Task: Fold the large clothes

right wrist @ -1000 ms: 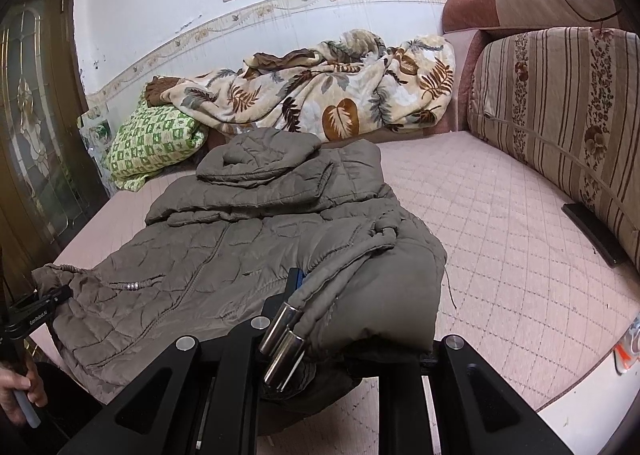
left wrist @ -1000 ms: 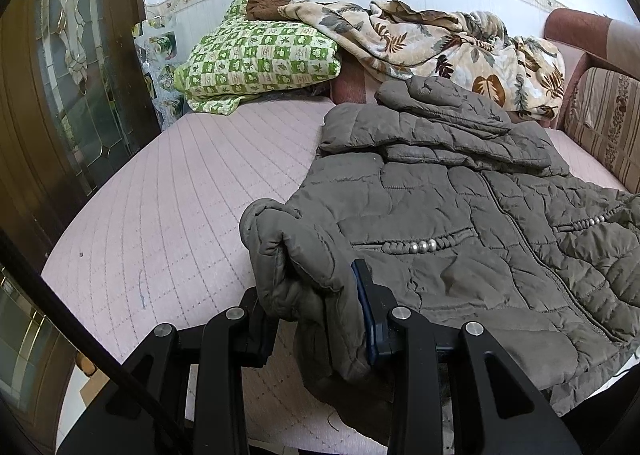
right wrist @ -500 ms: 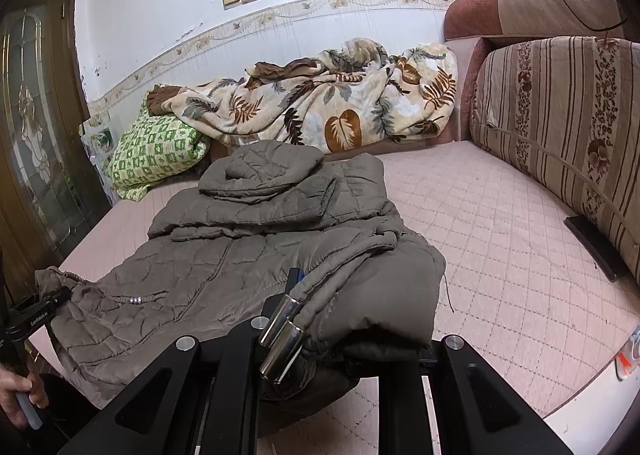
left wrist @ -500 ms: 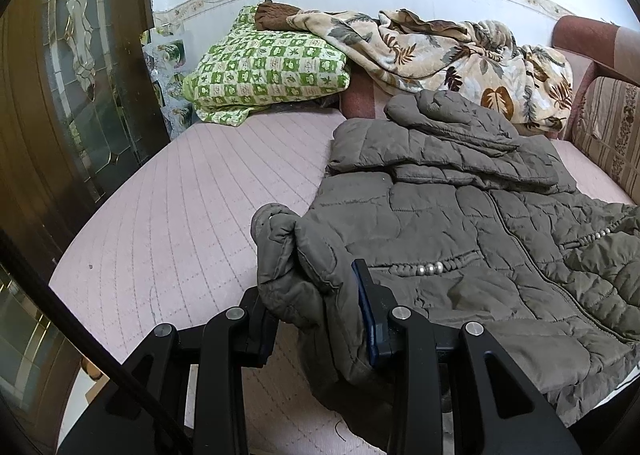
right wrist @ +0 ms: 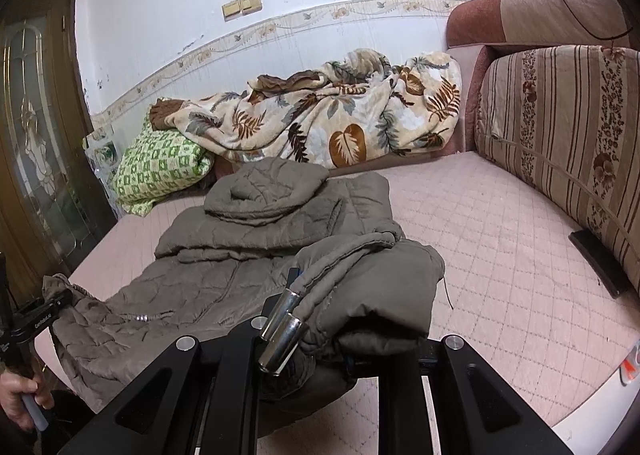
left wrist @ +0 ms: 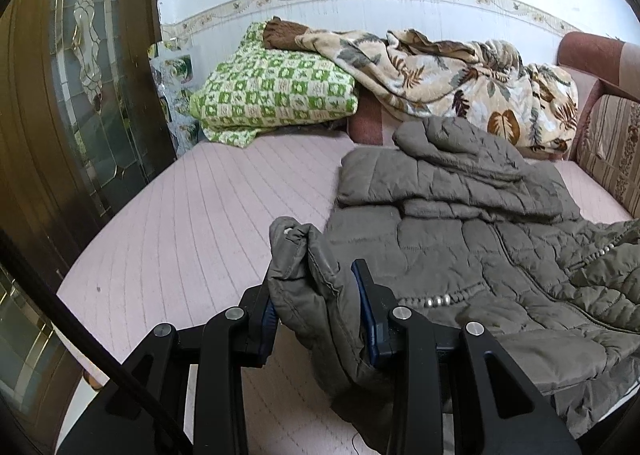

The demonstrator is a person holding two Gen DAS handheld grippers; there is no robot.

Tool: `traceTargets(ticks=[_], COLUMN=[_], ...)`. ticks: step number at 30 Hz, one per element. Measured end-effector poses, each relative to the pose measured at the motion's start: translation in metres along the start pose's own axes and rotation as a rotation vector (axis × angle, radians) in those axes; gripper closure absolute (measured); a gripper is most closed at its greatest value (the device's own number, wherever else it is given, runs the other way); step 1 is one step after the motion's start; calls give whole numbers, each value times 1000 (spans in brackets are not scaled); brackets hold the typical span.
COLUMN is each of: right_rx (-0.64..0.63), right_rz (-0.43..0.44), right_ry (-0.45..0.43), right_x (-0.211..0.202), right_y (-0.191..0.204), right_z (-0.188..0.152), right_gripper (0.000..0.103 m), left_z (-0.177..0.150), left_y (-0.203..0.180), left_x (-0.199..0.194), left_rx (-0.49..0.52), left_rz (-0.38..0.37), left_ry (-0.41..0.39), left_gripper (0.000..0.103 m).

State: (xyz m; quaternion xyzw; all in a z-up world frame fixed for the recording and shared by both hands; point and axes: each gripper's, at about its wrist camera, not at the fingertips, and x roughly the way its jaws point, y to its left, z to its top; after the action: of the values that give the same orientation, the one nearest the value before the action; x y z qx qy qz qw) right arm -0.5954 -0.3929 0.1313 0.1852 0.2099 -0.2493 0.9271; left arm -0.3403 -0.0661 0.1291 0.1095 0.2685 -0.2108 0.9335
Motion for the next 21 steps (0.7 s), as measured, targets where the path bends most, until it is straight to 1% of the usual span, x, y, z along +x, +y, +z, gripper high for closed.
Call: traceTargets(ticks=[7,13,16,19,20,21], right_rx=[-7,5,17,7,1,-5], right_rz=[4,17,31,37,37,36], right_ry=[-16,-21,-16,-14,-15,-17], right_x=[0,3,6,8,8,8], right_y=[3,3,5,11,13,15], right_z=[16,26,29,29,29,29], right_gripper=[86,85,85,85,86,86], left_z=[23,36,33,23,18,13], left_y=[-1,5,12,29,37,43], left_x=[1,3,8,8,9,10], left_rx=[4,-3,-24,-76,-103,-129], left_rz=[18,39,27,-47,-77,-104], left_ry=[-49,-74,-41,12,50,84], left_gripper=[70,70,70,70,69,61])
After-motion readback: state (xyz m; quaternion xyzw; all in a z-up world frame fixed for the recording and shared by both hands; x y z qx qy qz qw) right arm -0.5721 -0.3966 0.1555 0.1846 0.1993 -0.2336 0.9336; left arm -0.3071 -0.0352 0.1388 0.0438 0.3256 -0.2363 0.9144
